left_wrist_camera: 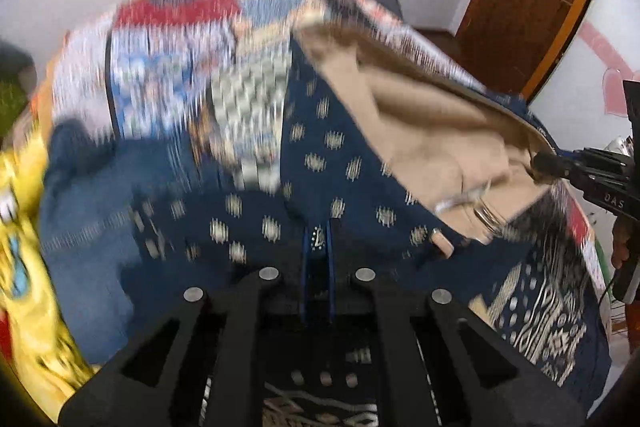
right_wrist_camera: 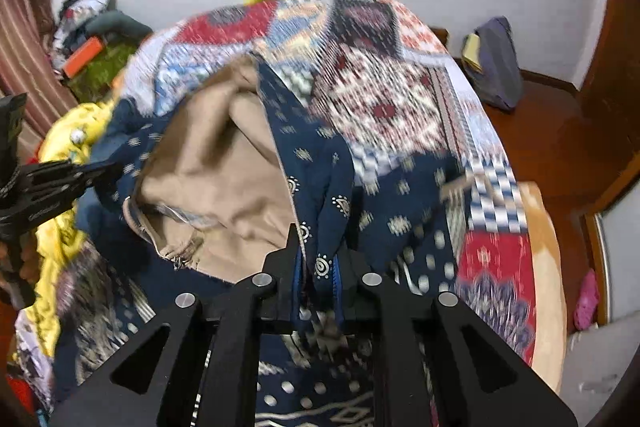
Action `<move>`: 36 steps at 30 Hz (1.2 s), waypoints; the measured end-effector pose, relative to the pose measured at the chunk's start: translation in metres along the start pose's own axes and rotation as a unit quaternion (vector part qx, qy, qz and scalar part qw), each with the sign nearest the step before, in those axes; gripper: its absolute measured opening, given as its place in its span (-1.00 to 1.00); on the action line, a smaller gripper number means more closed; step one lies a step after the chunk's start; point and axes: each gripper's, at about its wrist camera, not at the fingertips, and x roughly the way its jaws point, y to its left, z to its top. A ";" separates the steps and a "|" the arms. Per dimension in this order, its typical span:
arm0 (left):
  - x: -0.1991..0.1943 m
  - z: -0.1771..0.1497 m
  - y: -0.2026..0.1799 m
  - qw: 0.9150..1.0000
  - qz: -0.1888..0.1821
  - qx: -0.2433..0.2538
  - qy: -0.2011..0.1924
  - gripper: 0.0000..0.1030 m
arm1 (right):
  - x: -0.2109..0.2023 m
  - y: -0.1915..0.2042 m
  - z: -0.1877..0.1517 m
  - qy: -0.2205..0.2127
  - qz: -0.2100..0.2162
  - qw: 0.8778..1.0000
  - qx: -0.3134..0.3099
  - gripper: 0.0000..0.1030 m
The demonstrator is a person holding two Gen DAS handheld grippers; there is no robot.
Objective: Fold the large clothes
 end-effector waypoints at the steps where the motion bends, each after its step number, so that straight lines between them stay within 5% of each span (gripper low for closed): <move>1: 0.006 -0.009 0.002 1.000 -0.002 -0.008 0.013 -0.84 | 0.004 -0.003 -0.005 0.014 -0.014 1.000 0.006 -0.49; 3: 0.013 -0.023 0.006 0.999 0.002 -0.017 0.035 -0.37 | 0.014 -0.010 -0.013 0.043 -0.023 0.999 0.017 -0.35; 5: 0.011 -0.032 0.008 0.999 0.001 -0.023 0.040 -0.13 | 0.015 -0.017 -0.020 0.057 -0.008 0.998 0.029 -0.25; 11: -0.017 -0.025 0.007 1.000 0.020 0.002 0.015 -0.04 | -0.014 -0.017 -0.017 0.035 -0.003 0.999 0.028 -0.22; 17: -0.040 0.019 0.009 0.999 0.003 -0.015 -0.044 0.22 | -0.035 0.003 0.021 -0.036 0.002 0.999 -0.001 0.19; 31: 0.062 0.105 0.036 0.995 -0.005 -0.094 -0.015 0.21 | 0.076 0.044 0.106 0.019 -0.003 0.999 -0.042 0.20; 34: 0.080 0.110 0.046 0.993 -0.016 -0.119 -0.009 -0.02 | 0.096 0.038 0.114 0.024 -0.011 0.999 -0.017 0.18; 36: 0.088 0.112 0.047 0.992 -0.025 -0.125 -0.003 -0.47 | 0.108 0.032 0.117 0.032 -0.009 0.999 -0.002 -0.07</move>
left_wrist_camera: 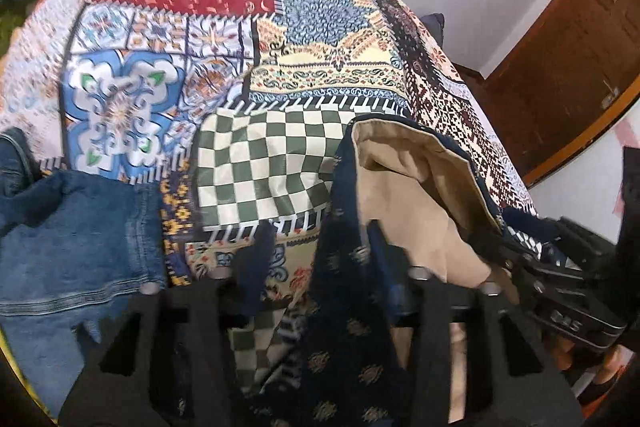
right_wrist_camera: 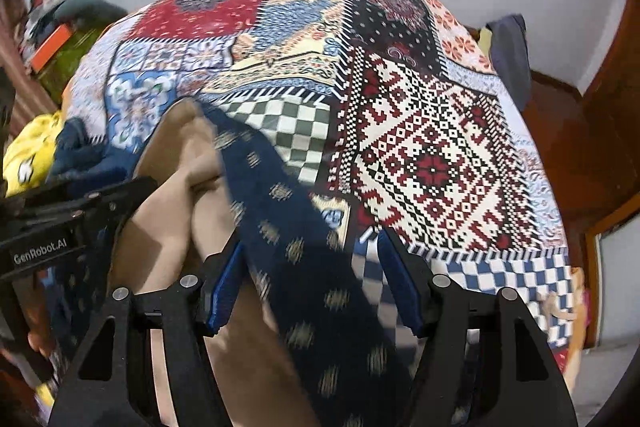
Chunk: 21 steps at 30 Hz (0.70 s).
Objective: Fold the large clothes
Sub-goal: 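Lift the hood with both grippers and fold it over the hoodie body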
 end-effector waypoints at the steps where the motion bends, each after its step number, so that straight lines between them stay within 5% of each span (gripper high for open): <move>1: 0.004 0.000 -0.001 1.000 -0.004 0.002 0.005 -0.61 | 0.005 -0.001 0.003 0.007 0.000 1.000 0.003 -0.42; 2: 0.006 0.000 -0.003 1.000 -0.006 0.004 0.007 -0.79 | 0.009 -0.002 0.003 0.016 0.001 1.000 0.006 -0.57; 4: -0.001 -0.005 -0.009 1.000 -0.025 0.018 -0.003 -0.83 | 0.009 -0.004 0.000 0.019 0.006 1.000 0.005 -0.80; 13: -0.102 -0.043 -0.054 0.990 -0.042 0.118 -0.070 -0.87 | -0.093 -0.002 -0.039 -0.063 0.045 0.997 -0.019 -0.82; 21: -0.173 -0.099 -0.092 0.980 -0.054 0.170 -0.084 -0.87 | -0.175 0.000 -0.103 -0.102 0.090 0.990 -0.031 -0.83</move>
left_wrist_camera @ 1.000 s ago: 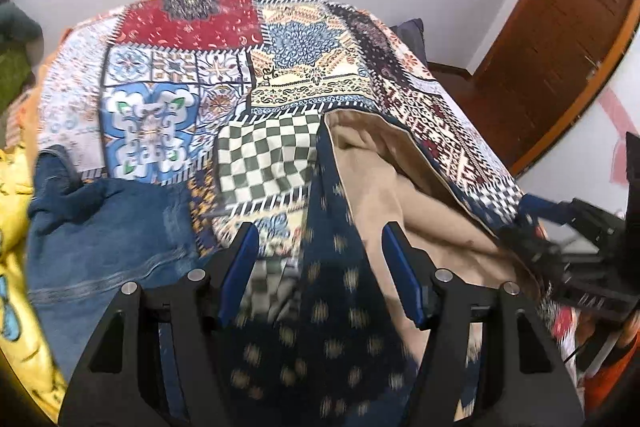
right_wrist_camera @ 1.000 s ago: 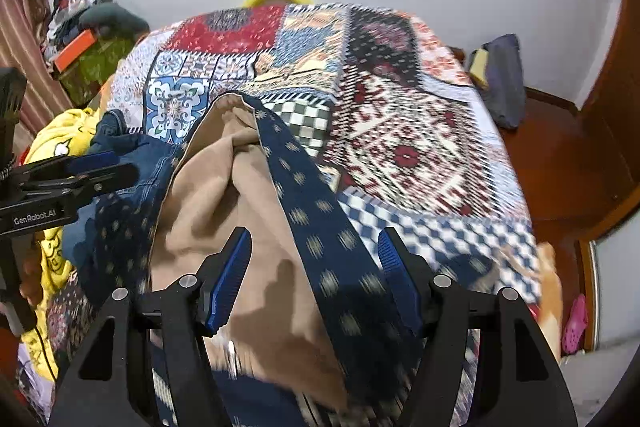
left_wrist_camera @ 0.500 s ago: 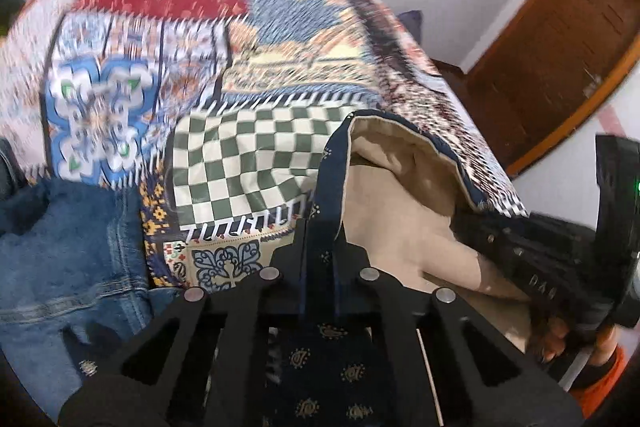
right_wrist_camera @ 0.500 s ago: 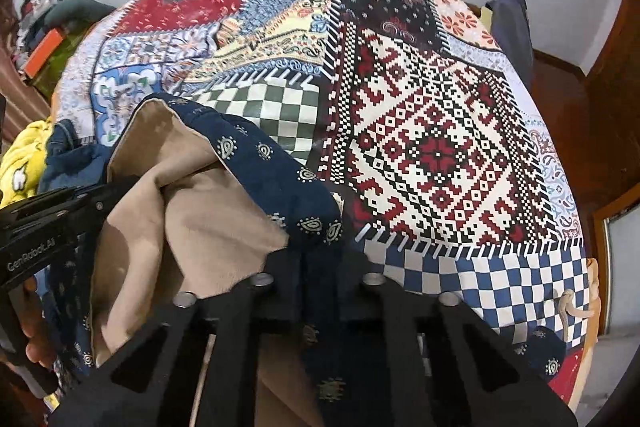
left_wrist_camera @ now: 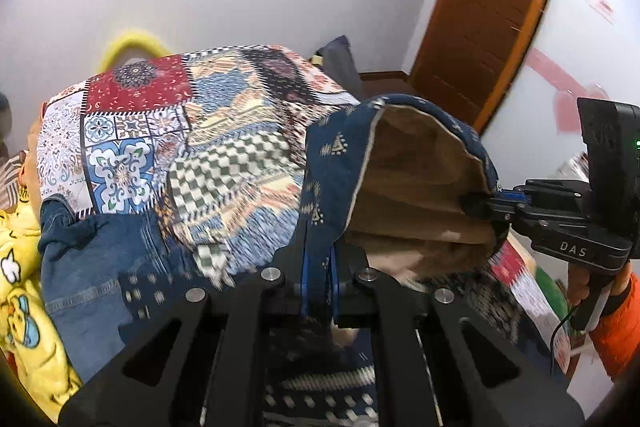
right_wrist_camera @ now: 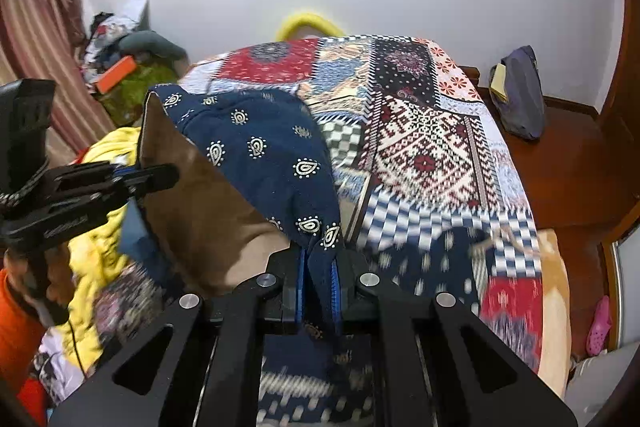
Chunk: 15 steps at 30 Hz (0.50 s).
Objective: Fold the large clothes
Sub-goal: 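Lift the hood with both grippers and fold it over the hoodie body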
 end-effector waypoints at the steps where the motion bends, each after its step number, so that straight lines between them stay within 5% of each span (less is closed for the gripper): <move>1: -0.007 -0.008 -0.008 1.000 -0.004 0.006 0.002 -0.87 | -0.006 0.002 -0.007 0.001 0.002 1.000 -0.002 -0.83; 13: -0.022 -0.108 -0.051 0.995 -0.024 0.033 0.091 -0.85 | -0.036 0.012 -0.101 0.055 0.018 0.998 0.023 -0.82; 15: -0.018 -0.124 -0.055 0.993 -0.015 0.040 0.110 -0.73 | -0.034 0.015 -0.116 0.072 0.012 0.997 0.020 -0.77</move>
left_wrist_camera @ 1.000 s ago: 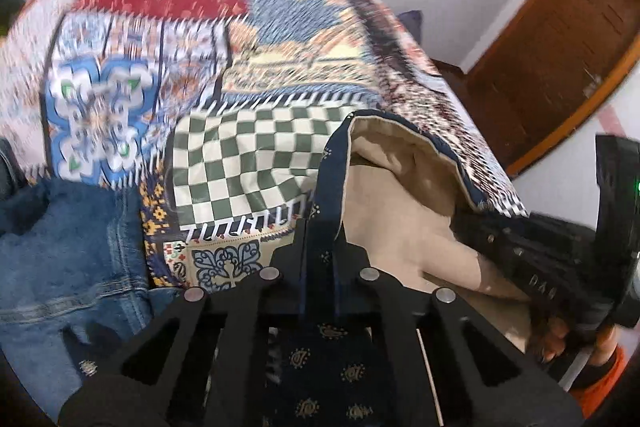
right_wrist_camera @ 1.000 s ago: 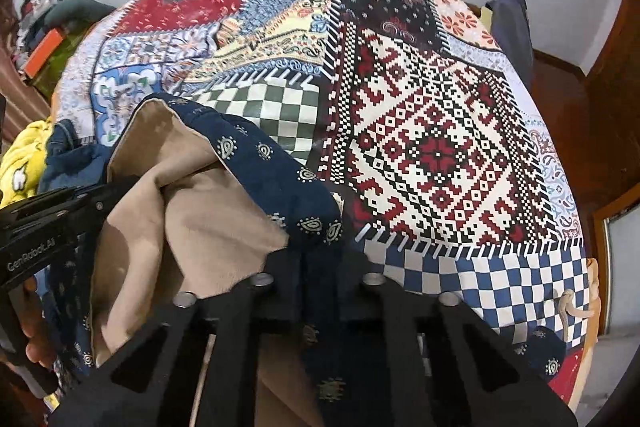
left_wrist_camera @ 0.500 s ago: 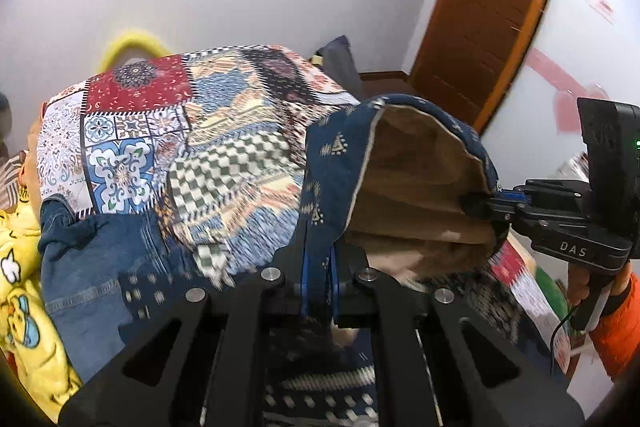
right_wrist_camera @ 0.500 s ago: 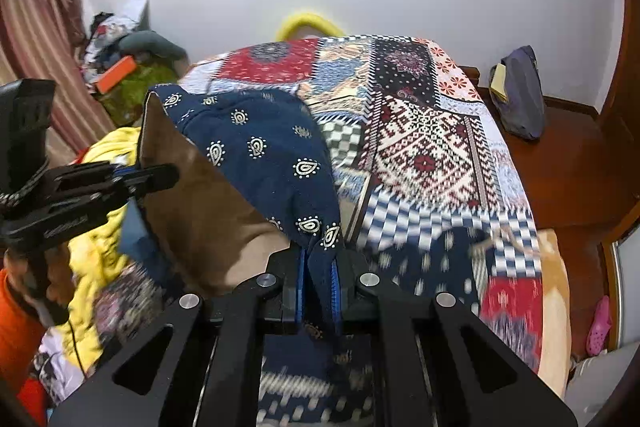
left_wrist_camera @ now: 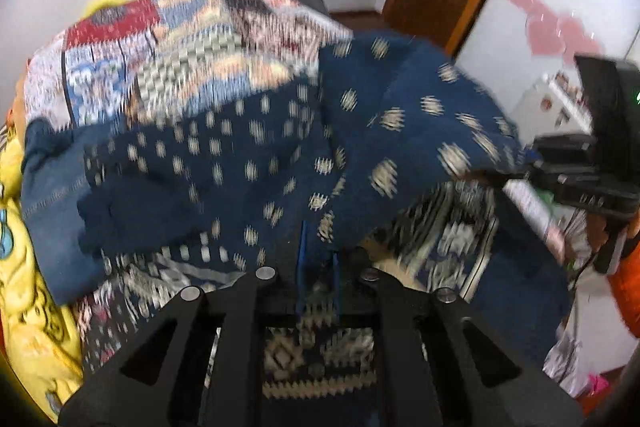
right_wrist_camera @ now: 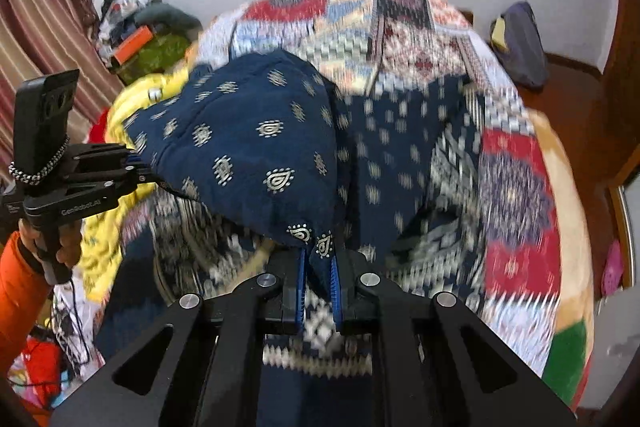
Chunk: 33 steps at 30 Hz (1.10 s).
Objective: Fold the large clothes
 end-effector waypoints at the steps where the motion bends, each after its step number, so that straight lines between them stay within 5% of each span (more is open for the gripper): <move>1: 0.006 -0.008 -0.002 1.000 0.009 0.004 0.013 -0.67 | 0.002 0.001 -0.007 0.007 -0.006 1.000 -0.001 -0.74; 5: 0.020 -0.037 -0.007 0.999 0.024 0.002 0.047 -0.27 | 0.012 0.001 -0.024 0.039 -0.031 0.999 -0.003 -0.61; 7: 0.020 -0.049 -0.006 0.998 0.024 -0.005 0.054 -0.22 | 0.012 0.000 -0.031 0.053 -0.027 0.998 0.000 -0.40; 11: 0.010 -0.063 0.000 0.998 0.029 -0.021 0.057 -0.18 | 0.004 0.001 -0.043 0.063 -0.028 0.998 -0.014 -0.39; 18: -0.039 -0.042 0.010 0.997 0.060 -0.038 -0.015 0.03 | -0.027 0.006 -0.025 0.007 -0.030 0.999 -0.025 -0.36; 21: -0.045 -0.029 0.006 0.997 0.052 -0.047 -0.043 0.19 | -0.028 0.013 -0.013 -0.025 -0.018 0.999 -0.017 -0.08; 24: -0.032 -0.022 0.002 0.996 0.049 -0.057 -0.044 0.25 | -0.010 0.023 -0.007 -0.021 -0.013 1.000 -0.018 -0.05; 33: 0.054 -0.046 0.024 0.992 0.079 -0.085 0.042 0.36 | 0.079 0.019 -0.023 0.083 -0.041 0.996 -0.013 -0.05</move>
